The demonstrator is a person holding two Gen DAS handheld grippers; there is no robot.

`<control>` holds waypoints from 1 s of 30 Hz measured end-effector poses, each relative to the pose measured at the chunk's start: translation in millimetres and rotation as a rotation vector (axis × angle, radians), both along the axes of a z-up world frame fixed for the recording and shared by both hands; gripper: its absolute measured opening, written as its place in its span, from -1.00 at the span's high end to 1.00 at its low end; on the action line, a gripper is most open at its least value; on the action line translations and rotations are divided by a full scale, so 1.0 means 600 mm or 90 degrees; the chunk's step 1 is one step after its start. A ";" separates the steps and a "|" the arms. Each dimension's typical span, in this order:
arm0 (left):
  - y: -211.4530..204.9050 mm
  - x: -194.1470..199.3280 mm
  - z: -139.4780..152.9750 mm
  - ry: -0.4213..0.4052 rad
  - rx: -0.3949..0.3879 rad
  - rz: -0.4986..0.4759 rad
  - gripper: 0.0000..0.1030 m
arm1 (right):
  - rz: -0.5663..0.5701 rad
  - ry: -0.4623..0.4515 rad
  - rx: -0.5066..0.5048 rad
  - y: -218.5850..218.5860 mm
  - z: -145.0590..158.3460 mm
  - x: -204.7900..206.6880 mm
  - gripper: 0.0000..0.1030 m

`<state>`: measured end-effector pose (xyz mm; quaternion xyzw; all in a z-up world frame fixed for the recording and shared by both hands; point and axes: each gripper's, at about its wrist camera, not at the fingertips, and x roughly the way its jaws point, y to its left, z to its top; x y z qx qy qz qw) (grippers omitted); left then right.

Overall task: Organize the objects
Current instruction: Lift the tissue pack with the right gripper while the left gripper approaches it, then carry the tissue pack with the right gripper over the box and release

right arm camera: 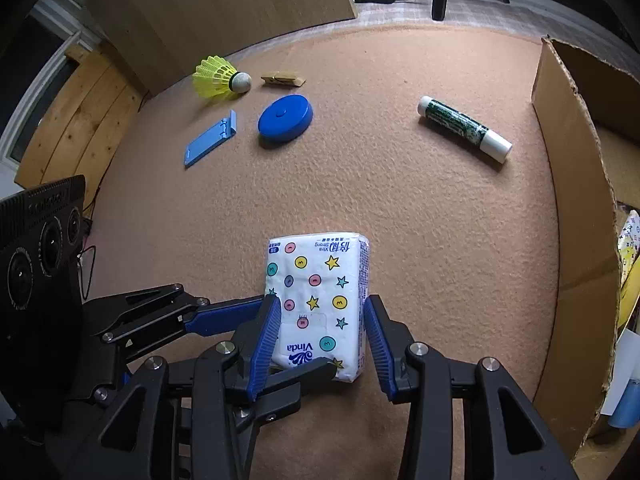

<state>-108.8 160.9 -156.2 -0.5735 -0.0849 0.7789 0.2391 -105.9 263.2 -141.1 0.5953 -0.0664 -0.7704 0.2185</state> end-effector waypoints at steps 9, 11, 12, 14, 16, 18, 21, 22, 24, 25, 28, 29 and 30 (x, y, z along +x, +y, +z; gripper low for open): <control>0.005 0.009 0.029 0.026 -0.007 0.003 0.01 | -0.001 0.037 0.006 0.003 0.031 0.007 0.23; 0.005 0.010 0.040 0.036 -0.007 0.002 0.01 | -0.003 0.048 0.004 0.005 0.043 0.007 0.23; 0.007 0.011 0.049 0.043 -0.008 0.002 0.01 | -0.004 0.055 0.003 0.006 0.050 0.006 0.23; 0.011 0.009 0.061 0.053 -0.007 0.001 0.01 | -0.007 0.067 0.002 0.010 0.063 0.006 0.23; 0.019 0.006 0.076 0.066 -0.008 -0.002 0.01 | -0.012 0.079 0.002 0.015 0.076 0.006 0.23; 0.032 0.003 0.092 0.079 -0.008 -0.006 0.01 | -0.018 0.092 0.002 0.025 0.090 0.006 0.23; 0.051 -0.002 0.110 0.095 -0.009 -0.017 0.02 | -0.029 0.108 0.005 0.040 0.107 0.006 0.23; 0.057 -0.003 0.115 0.099 -0.009 -0.020 0.02 | -0.034 0.112 0.006 0.045 0.111 0.007 0.23; 0.072 -0.008 0.125 0.108 -0.008 -0.030 0.02 | -0.044 0.121 0.008 0.058 0.121 0.007 0.23; 0.081 -0.010 0.127 0.111 -0.008 -0.034 0.02 | -0.049 0.124 0.008 0.065 0.124 0.007 0.23; 0.106 -0.015 0.136 0.120 -0.006 -0.051 0.02 | -0.067 0.134 0.012 0.088 0.132 0.006 0.23; 0.115 -0.016 0.139 0.123 -0.006 -0.057 0.02 | -0.073 0.137 0.015 0.097 0.136 0.006 0.23; 0.125 -0.018 0.142 0.126 -0.004 -0.064 0.02 | -0.080 0.140 0.017 0.106 0.138 0.007 0.23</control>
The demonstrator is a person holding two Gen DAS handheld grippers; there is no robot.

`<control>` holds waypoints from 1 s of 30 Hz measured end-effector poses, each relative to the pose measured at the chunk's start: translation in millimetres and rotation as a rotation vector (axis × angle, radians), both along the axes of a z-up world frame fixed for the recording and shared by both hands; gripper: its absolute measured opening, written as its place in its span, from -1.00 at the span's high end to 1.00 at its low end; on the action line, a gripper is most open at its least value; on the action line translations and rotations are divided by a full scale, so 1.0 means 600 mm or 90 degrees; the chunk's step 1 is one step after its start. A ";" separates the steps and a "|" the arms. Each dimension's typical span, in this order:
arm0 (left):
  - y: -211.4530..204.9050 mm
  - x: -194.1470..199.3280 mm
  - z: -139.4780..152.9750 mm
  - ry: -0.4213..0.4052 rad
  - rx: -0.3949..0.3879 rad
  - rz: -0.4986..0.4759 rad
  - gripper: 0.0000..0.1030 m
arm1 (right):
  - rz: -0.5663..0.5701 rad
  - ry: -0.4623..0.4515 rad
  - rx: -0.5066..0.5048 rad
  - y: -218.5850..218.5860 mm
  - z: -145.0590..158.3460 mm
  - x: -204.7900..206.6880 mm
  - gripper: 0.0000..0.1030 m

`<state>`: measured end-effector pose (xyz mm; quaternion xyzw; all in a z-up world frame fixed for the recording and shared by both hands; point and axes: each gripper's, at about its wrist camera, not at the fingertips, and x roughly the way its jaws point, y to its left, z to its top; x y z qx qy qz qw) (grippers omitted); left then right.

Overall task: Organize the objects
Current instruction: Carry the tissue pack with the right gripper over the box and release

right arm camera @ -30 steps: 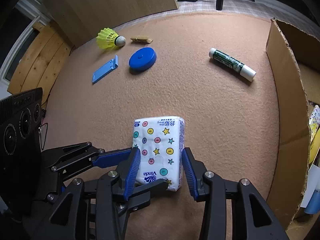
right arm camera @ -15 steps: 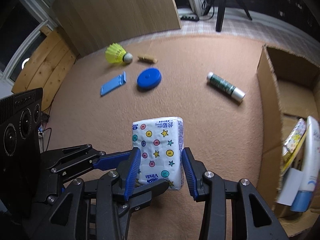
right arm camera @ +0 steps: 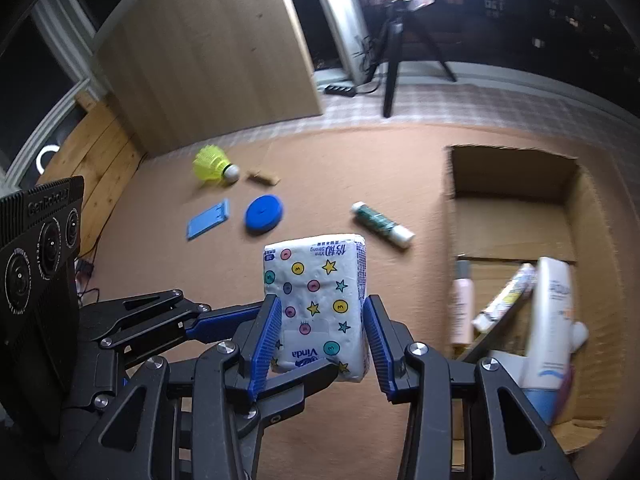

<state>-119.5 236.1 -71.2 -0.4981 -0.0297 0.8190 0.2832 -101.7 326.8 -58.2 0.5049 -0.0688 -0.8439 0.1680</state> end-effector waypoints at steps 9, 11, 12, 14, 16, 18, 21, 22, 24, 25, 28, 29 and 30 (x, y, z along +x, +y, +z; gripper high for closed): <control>0.084 -0.007 0.010 0.011 0.003 -0.054 0.02 | -0.056 0.012 0.008 0.079 0.007 0.006 0.23; 0.099 -0.007 0.010 0.011 0.002 -0.063 0.02 | -0.066 0.013 0.009 0.095 0.006 0.009 0.23; 0.109 -0.007 0.010 0.012 0.003 -0.069 0.02 | -0.071 0.013 0.009 0.102 0.006 0.010 0.23; 0.124 -0.007 0.010 0.012 0.002 -0.075 0.02 | -0.078 0.013 0.010 0.114 0.006 0.011 0.23; 0.138 -0.008 0.009 0.013 0.003 -0.082 0.02 | -0.085 0.013 0.011 0.125 0.006 0.013 0.23; 0.151 -0.007 0.009 0.012 0.003 -0.088 0.02 | -0.091 0.012 0.012 0.135 0.006 0.014 0.23; 0.165 -0.008 0.008 0.012 0.003 -0.096 0.02 | -0.097 0.012 0.011 0.148 0.005 0.017 0.23; 0.168 -0.007 0.008 0.012 0.002 -0.097 0.02 | -0.099 0.012 0.011 0.151 0.006 0.017 0.23; 0.176 -0.006 0.009 0.014 0.001 -0.101 0.02 | -0.102 0.014 0.011 0.157 0.006 0.019 0.23; 0.179 -0.006 0.010 0.015 0.001 -0.102 0.02 | -0.104 0.016 0.011 0.160 0.007 0.019 0.20; 0.185 -0.007 0.013 0.019 0.002 -0.101 -0.05 | -0.116 0.021 0.010 0.169 0.008 0.019 0.13; 0.187 -0.007 0.014 0.022 -0.001 -0.102 -0.08 | -0.122 0.021 0.014 0.172 0.007 0.019 0.10; 0.190 -0.005 0.015 0.029 -0.008 -0.102 -0.14 | -0.126 0.022 0.019 0.174 0.007 0.019 0.03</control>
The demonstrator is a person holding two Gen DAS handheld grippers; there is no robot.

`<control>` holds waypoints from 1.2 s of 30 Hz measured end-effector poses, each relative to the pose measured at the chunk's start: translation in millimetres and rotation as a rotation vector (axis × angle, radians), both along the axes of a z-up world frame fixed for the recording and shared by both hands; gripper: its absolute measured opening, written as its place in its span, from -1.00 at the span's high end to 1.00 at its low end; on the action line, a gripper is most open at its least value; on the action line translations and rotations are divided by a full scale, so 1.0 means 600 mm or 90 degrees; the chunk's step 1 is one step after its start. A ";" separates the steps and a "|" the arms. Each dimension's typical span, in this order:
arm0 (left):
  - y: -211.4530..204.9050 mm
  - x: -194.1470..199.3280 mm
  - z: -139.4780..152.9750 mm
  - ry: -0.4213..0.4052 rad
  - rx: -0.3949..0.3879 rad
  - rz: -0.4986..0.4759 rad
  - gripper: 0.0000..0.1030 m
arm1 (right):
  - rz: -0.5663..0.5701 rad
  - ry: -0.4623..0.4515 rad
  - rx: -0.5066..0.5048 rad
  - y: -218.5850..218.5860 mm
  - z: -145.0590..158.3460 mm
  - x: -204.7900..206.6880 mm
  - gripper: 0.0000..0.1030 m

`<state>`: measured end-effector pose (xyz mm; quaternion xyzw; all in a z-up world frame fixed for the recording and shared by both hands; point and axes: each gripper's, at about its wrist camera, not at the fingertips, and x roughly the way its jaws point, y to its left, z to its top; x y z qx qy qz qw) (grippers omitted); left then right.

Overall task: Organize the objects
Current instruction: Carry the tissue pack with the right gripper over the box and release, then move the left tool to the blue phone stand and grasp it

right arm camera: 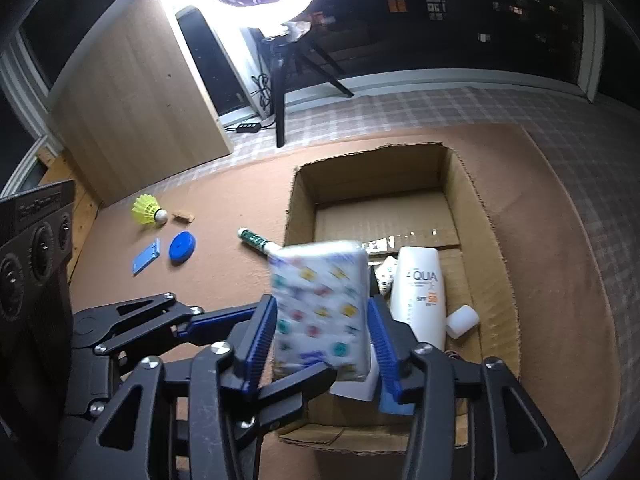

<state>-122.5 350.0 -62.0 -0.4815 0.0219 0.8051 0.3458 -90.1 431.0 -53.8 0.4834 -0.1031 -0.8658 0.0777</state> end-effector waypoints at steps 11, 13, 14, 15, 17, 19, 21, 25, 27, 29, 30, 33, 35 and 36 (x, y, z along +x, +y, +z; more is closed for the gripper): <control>-0.017 0.007 0.011 0.010 -0.002 0.012 -0.21 | -0.006 0.008 -0.002 -0.001 0.008 0.007 -0.04; -0.025 0.008 0.014 0.013 -0.003 0.018 -0.21 | -0.005 0.008 -0.002 -0.006 0.010 0.007 -0.05; -0.029 0.009 0.015 0.014 -0.003 0.020 -0.21 | -0.005 0.009 -0.001 -0.008 0.011 0.008 -0.06; -0.036 0.011 0.016 0.015 -0.004 0.025 -0.21 | -0.005 0.009 -0.001 -0.011 0.011 0.008 -0.06; -0.048 0.012 0.018 0.016 -0.004 0.030 -0.21 | -0.004 0.010 -0.003 -0.017 0.012 0.007 -0.10; -0.064 0.014 0.020 0.018 -0.006 0.040 -0.21 | -0.003 0.010 -0.002 -0.025 0.014 0.008 -0.12; -0.081 0.015 0.021 0.019 -0.010 0.049 -0.21 | -0.003 0.011 0.003 -0.033 0.015 0.007 -0.12; -0.123 0.015 0.019 0.017 -0.016 0.073 -0.21 | -0.003 0.011 -0.002 -0.049 0.013 0.006 -0.15; -0.151 0.016 0.015 0.011 -0.017 0.090 -0.21 | 0.000 0.013 -0.014 -0.058 0.011 0.004 -0.15; -0.181 0.016 0.009 0.003 -0.019 0.110 -0.21 | 0.010 0.014 -0.022 -0.070 0.009 0.002 -0.15; -0.198 0.016 0.006 -0.001 -0.020 0.121 -0.21 | 0.014 0.014 -0.021 -0.080 0.007 0.000 -0.15; -0.250 0.013 -0.004 -0.013 -0.022 0.157 -0.21 | 0.024 0.018 -0.026 -0.101 0.005 -0.005 -0.15; -0.283 0.011 -0.007 -0.017 -0.024 0.180 -0.21 | 0.028 0.023 -0.029 -0.115 0.005 -0.008 -0.15; -0.305 0.008 -0.009 -0.020 -0.022 0.197 -0.21 | 0.030 0.030 -0.030 -0.122 0.006 -0.010 -0.15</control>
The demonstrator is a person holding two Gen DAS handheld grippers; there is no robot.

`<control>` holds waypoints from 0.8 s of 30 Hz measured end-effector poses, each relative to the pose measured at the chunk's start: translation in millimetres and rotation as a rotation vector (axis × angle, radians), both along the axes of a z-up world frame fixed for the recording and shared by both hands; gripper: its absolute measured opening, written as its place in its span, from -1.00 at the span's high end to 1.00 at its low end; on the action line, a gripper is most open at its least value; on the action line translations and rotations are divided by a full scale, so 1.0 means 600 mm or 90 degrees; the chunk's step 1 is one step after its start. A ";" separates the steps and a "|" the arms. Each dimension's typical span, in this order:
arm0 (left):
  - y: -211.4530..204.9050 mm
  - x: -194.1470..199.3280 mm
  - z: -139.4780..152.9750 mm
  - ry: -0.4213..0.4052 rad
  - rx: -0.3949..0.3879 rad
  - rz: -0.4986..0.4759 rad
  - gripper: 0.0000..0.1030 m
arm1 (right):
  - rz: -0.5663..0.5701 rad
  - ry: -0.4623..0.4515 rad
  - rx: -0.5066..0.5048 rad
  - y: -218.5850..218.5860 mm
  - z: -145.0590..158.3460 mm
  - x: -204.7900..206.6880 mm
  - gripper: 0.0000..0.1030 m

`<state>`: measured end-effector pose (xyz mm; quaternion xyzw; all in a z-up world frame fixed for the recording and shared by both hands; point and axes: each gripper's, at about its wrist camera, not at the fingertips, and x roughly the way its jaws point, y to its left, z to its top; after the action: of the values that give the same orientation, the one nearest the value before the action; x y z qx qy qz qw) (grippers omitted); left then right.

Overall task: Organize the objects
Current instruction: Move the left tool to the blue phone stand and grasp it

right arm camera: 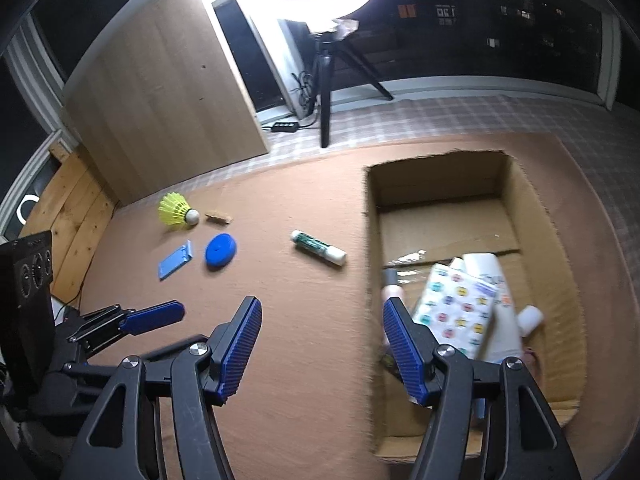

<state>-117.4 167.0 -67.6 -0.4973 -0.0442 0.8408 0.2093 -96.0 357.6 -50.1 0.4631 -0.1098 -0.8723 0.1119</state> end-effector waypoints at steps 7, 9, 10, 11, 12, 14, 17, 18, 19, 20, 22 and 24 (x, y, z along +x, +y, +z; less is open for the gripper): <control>-0.127 -0.019 -0.015 -0.008 0.006 0.097 -0.21 | 0.014 0.034 -0.020 -0.048 0.002 -0.026 -0.15; -0.159 -0.027 -0.021 -0.009 -0.007 0.115 -0.21 | 0.019 0.032 -0.010 -0.066 -0.001 -0.037 -0.15; -0.171 -0.031 -0.023 -0.008 -0.011 0.123 -0.21 | 0.022 0.031 -0.005 -0.074 -0.002 -0.042 -0.15; -0.183 -0.034 -0.025 -0.008 -0.015 0.131 -0.21 | 0.025 0.029 -0.002 -0.082 -0.005 -0.047 -0.15; -0.201 -0.040 -0.029 -0.009 -0.019 0.142 -0.21 | 0.027 0.023 -0.001 -0.090 -0.008 -0.053 -0.15; -0.222 -0.048 -0.035 -0.011 -0.024 0.153 -0.21 | 0.031 0.012 -0.004 -0.101 -0.014 -0.064 -0.15; -0.254 -0.061 -0.046 -0.020 -0.033 0.164 -0.21 | 0.037 -0.016 -0.009 -0.118 -0.029 -0.083 -0.15; -0.265 -0.066 -0.050 -0.022 -0.038 0.162 -0.21 | 0.040 -0.027 -0.011 -0.124 -0.035 -0.089 -0.15; -0.270 -0.069 -0.053 -0.021 -0.043 0.158 -0.21 | 0.043 -0.038 -0.015 -0.128 -0.041 -0.095 -0.15; -0.275 -0.073 -0.056 -0.022 -0.049 0.156 -0.21 | 0.048 -0.050 -0.020 -0.134 -0.047 -0.102 -0.15; -0.288 -0.084 -0.063 -0.026 -0.060 0.157 -0.21 | 0.054 -0.063 -0.024 -0.144 -0.054 -0.109 -0.15; -0.297 -0.095 -0.071 -0.031 -0.061 0.157 -0.21 | 0.060 -0.072 -0.022 -0.155 -0.060 -0.117 -0.15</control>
<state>-174.4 -11.1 -110.2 -0.5178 -0.0701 0.8489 0.0795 -165.9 264.8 -86.2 0.5144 -0.1089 -0.8364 0.1546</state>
